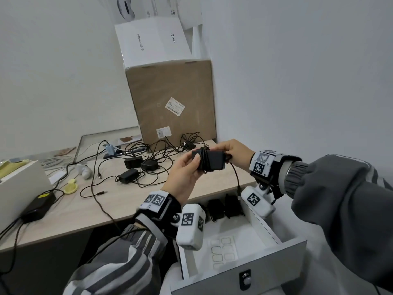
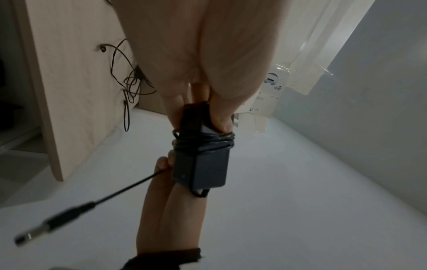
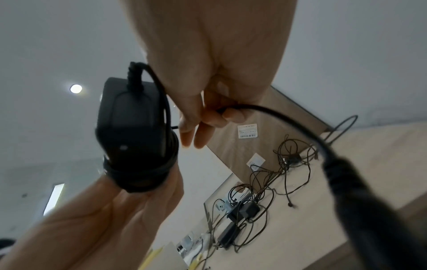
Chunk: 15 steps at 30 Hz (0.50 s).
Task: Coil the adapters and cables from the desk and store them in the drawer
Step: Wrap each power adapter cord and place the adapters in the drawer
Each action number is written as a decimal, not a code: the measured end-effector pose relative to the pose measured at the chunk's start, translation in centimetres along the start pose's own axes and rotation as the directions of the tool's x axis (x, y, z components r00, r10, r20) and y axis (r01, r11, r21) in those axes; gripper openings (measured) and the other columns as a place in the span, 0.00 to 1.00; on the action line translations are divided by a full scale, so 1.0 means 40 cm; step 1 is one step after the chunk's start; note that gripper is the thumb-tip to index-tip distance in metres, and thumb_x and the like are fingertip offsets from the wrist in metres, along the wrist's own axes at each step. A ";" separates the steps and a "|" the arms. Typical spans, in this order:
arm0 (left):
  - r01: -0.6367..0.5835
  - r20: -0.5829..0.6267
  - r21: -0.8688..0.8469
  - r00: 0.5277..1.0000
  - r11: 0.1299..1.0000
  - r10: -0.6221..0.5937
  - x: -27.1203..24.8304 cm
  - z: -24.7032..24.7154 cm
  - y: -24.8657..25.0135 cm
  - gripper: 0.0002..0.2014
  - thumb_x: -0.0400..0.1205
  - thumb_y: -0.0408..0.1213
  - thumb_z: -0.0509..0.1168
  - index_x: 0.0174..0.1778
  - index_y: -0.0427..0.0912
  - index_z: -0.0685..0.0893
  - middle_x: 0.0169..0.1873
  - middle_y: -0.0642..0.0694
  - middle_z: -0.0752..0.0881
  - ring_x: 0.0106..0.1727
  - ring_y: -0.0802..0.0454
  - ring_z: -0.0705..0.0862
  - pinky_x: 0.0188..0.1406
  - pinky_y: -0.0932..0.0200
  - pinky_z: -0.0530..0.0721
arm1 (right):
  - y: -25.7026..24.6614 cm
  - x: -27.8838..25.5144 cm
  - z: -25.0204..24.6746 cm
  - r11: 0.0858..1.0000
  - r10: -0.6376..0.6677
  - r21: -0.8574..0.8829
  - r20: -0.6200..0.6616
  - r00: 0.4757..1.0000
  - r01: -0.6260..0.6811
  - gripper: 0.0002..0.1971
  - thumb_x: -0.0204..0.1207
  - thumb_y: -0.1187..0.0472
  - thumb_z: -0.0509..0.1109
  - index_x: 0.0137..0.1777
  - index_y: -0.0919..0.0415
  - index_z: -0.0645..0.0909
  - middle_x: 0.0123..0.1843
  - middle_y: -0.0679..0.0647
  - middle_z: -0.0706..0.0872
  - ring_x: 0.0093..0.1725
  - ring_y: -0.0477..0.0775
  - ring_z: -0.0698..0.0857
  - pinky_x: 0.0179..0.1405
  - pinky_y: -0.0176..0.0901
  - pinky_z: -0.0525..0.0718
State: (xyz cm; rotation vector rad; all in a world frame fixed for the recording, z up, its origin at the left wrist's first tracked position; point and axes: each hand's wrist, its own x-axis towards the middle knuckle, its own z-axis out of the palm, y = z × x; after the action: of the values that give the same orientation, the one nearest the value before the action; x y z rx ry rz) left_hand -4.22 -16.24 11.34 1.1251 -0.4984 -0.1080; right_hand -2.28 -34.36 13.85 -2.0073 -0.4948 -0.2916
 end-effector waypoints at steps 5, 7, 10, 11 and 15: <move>-0.031 -0.190 -0.088 0.982 0.996 0.014 0.035 -0.010 0.008 0.13 0.87 0.29 0.57 0.65 0.27 0.74 0.55 0.35 0.84 0.55 0.45 0.84 0.58 0.54 0.84 | 0.011 -0.031 0.040 0.997 0.073 -0.019 0.074 0.995 -0.072 0.10 0.82 0.68 0.62 0.45 0.60 0.85 0.30 0.50 0.84 0.22 0.40 0.71 0.29 0.32 0.71; -0.044 -0.332 -0.008 0.942 0.999 0.039 0.050 -0.021 0.005 0.17 0.85 0.29 0.61 0.68 0.25 0.72 0.57 0.34 0.81 0.57 0.44 0.83 0.57 0.54 0.85 | 0.006 -0.040 0.067 0.993 0.093 -0.083 0.119 0.989 -0.083 0.10 0.82 0.67 0.61 0.55 0.63 0.84 0.33 0.49 0.85 0.23 0.37 0.72 0.28 0.28 0.71; -0.012 -0.475 0.171 0.875 0.985 0.093 0.063 -0.051 -0.010 0.15 0.79 0.35 0.70 0.60 0.39 0.78 0.58 0.40 0.81 0.59 0.45 0.82 0.62 0.50 0.83 | -0.009 -0.050 0.105 0.965 0.105 -0.257 0.209 0.972 -0.049 0.11 0.82 0.66 0.61 0.58 0.65 0.83 0.35 0.49 0.86 0.31 0.35 0.77 0.34 0.24 0.72; 0.018 -0.496 0.250 0.861 0.968 0.111 0.064 -0.066 -0.017 0.15 0.75 0.39 0.72 0.56 0.44 0.79 0.59 0.42 0.82 0.61 0.45 0.82 0.65 0.46 0.82 | -0.012 -0.052 0.114 0.947 0.111 -0.319 0.227 0.968 -0.034 0.11 0.82 0.65 0.62 0.57 0.64 0.84 0.37 0.50 0.87 0.34 0.36 0.77 0.36 0.23 0.72; 0.176 -0.466 0.480 0.881 0.860 0.080 0.045 -0.109 -0.039 0.11 0.76 0.36 0.72 0.53 0.45 0.80 0.54 0.40 0.85 0.58 0.42 0.84 0.63 0.38 0.82 | -0.027 -0.059 0.123 0.862 0.078 -0.504 0.230 0.970 0.050 0.10 0.80 0.60 0.67 0.48 0.63 0.88 0.42 0.55 0.91 0.39 0.46 0.81 0.36 0.24 0.70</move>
State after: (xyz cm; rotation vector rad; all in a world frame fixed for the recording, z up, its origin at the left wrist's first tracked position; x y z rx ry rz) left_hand -0.47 -13.86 9.10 1.6306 -0.0452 0.2723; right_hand -4.88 -30.08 11.45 -2.5837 -0.6019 -0.1759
